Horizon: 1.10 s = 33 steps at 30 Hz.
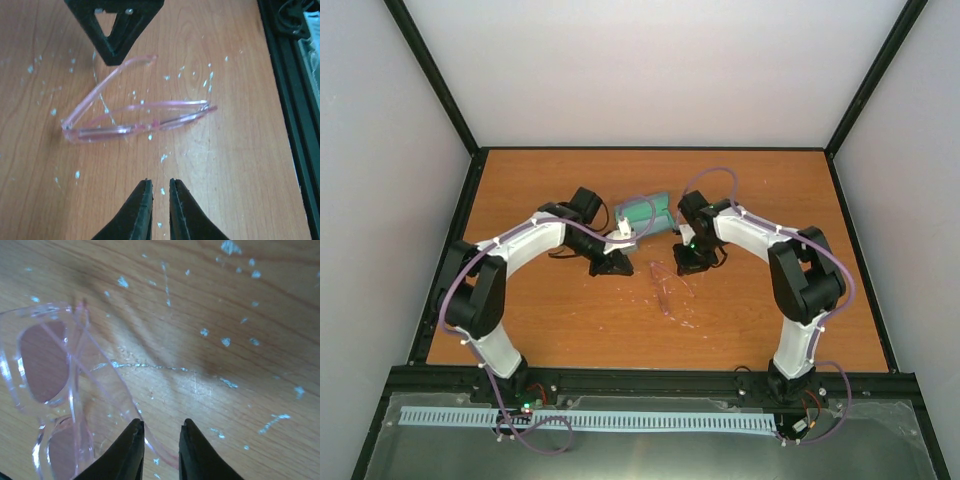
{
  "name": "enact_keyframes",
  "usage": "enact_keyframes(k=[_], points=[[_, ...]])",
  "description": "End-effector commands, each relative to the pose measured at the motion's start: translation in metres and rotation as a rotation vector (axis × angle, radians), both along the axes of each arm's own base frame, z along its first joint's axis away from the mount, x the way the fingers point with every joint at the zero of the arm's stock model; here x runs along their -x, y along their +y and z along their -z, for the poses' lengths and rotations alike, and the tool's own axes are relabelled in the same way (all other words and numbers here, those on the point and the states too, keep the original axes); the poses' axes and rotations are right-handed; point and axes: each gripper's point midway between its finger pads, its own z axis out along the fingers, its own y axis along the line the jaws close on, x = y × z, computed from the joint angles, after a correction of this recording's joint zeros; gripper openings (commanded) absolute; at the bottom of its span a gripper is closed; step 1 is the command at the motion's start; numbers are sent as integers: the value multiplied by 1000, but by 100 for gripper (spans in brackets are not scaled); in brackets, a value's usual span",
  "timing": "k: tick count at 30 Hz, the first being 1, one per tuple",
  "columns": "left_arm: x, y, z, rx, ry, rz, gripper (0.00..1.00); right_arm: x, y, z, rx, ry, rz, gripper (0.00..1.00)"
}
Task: Organize the sunglasses
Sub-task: Adjust the sunglasses at the center of the board.
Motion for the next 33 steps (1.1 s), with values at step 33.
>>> enact_keyframes(k=[33], points=[[-63,-55,67,-100,110,19,24,43,55,9,-241,210,97,12]])
